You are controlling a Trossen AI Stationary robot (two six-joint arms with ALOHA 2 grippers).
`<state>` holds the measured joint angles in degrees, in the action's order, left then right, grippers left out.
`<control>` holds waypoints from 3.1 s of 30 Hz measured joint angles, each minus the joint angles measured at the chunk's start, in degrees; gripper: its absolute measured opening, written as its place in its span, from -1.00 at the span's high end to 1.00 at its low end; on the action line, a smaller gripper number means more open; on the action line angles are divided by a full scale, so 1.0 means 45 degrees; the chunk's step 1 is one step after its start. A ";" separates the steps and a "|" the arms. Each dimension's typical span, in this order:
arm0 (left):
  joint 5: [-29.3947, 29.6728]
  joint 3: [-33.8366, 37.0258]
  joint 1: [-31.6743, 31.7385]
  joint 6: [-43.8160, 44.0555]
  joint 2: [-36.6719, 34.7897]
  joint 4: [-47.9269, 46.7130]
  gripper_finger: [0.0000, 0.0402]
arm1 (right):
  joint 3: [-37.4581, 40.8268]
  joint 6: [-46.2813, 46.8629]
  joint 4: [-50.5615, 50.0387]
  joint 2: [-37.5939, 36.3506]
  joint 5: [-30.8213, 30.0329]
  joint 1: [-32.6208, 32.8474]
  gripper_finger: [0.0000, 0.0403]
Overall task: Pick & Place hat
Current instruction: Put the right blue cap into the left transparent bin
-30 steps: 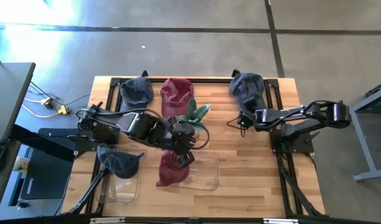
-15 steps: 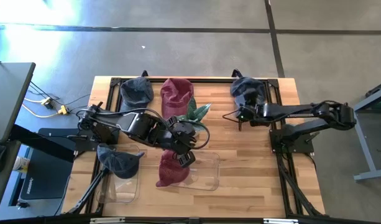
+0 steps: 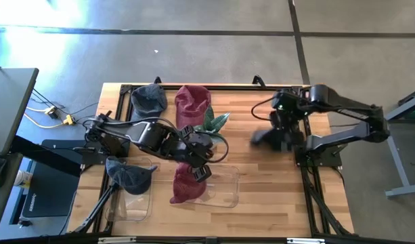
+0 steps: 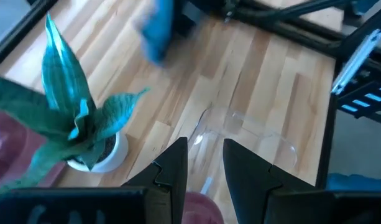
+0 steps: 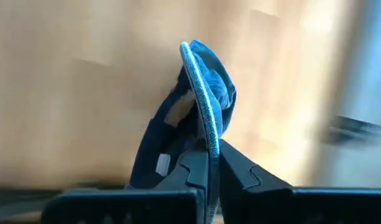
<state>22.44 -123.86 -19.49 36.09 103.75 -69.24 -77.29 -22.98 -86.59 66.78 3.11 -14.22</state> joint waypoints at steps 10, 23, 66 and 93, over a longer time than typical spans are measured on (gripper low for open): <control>0.0330 -0.1433 0.0000 -0.0971 -0.0070 0.0092 0.51 | 0.0465 -0.0721 -0.0158 0.1711 0.6741 0.0160 0.95; -0.0393 -0.1504 -0.0170 -0.1049 -0.0070 0.0026 0.51 | 0.3445 -0.2924 0.2609 0.4867 0.4945 0.0074 0.89; 0.0110 -0.1509 -0.0175 -0.1663 -0.0065 0.0974 0.51 | 0.2928 0.3459 0.2255 -0.0542 0.3285 0.3736 -0.04; -0.0569 -0.1509 -0.0175 -0.1787 -0.0055 0.1080 0.51 | 0.5537 1.0692 0.8408 0.0507 0.2138 0.8322 0.86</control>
<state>19.88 -130.65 -20.27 28.05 103.50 -64.38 -52.37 25.13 -48.76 69.06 12.73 23.22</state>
